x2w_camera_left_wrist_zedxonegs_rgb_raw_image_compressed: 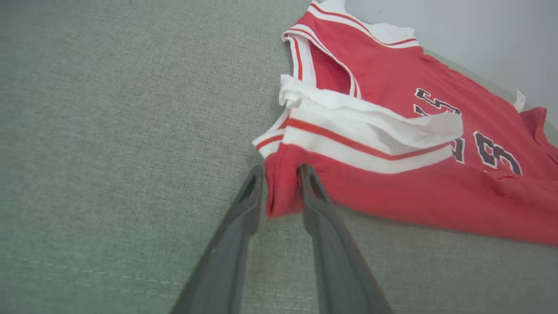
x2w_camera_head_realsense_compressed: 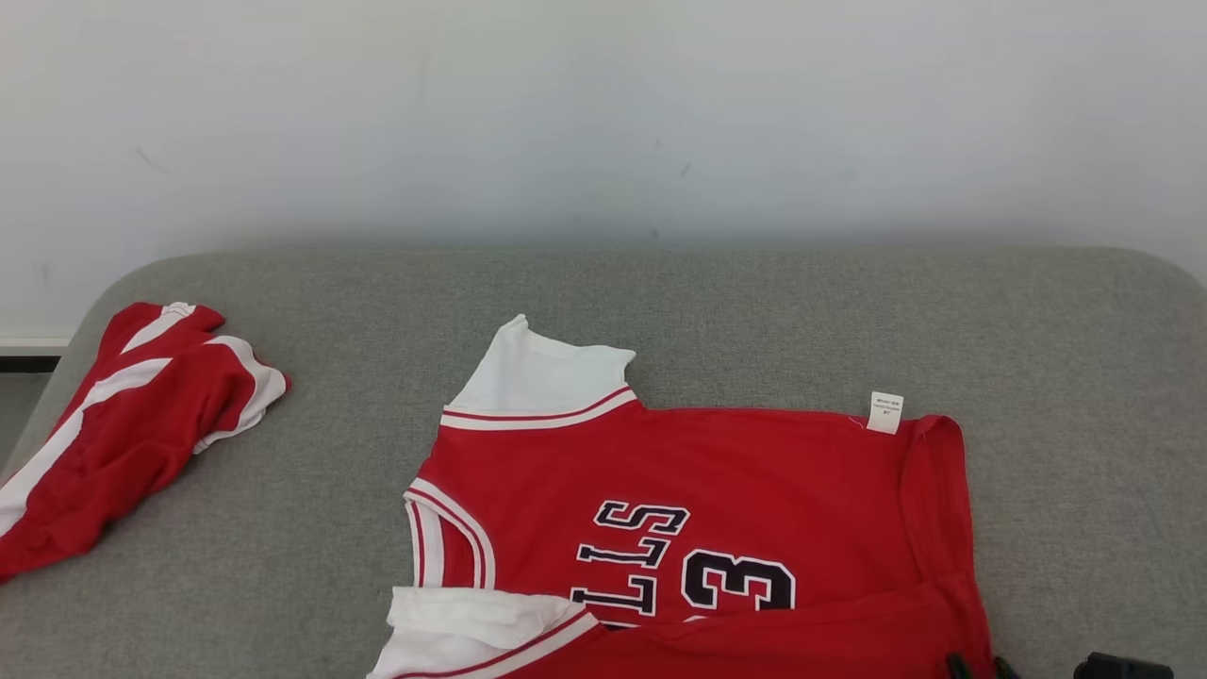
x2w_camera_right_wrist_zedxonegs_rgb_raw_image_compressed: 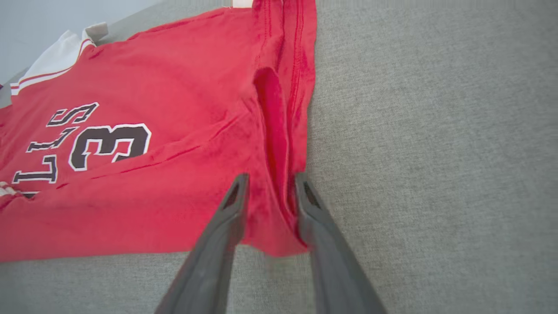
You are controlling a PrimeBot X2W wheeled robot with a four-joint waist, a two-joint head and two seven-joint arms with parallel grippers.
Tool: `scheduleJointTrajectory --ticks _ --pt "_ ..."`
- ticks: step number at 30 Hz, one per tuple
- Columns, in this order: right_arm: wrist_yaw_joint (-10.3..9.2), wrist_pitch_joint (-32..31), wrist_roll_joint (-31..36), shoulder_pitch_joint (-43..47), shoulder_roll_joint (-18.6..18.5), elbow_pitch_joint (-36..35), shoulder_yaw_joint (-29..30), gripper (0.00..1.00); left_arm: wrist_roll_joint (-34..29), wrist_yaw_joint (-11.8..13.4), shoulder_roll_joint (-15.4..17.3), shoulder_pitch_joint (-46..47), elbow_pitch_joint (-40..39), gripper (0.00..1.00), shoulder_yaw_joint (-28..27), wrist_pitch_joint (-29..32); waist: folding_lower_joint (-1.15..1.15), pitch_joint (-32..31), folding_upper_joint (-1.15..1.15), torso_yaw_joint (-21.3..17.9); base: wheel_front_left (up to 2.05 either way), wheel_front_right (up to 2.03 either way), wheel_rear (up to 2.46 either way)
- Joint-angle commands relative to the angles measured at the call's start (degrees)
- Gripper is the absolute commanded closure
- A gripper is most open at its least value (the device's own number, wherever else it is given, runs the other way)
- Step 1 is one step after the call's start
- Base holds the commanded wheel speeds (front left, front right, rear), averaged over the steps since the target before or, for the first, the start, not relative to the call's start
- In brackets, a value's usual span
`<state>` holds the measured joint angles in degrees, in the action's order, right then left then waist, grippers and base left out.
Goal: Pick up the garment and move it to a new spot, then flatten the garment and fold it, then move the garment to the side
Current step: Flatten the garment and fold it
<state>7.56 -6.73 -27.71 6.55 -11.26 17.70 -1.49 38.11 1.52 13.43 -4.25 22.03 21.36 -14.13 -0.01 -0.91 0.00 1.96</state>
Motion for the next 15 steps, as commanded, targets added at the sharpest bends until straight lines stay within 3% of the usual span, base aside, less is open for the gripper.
scheduleJointTrajectory --ticks 1,15 --pt "-0.16 0.90 0.48 0.32 0.50 -0.90 0.25 0.00 -0.09 0.20 0.05 -0.31 -0.41 0.00 -0.84 -0.58 0.01 -0.17 0.00 -0.20 0.00 0.00 0.00" --pt "-0.16 12.71 2.10 -3.92 2.14 -6.83 0.80 0.00 -7.03 1.34 1.19 3.25 -7.14 0.00 -9.58 -1.06 0.01 -0.58 0.00 -1.89 0.00 0.00 0.00"
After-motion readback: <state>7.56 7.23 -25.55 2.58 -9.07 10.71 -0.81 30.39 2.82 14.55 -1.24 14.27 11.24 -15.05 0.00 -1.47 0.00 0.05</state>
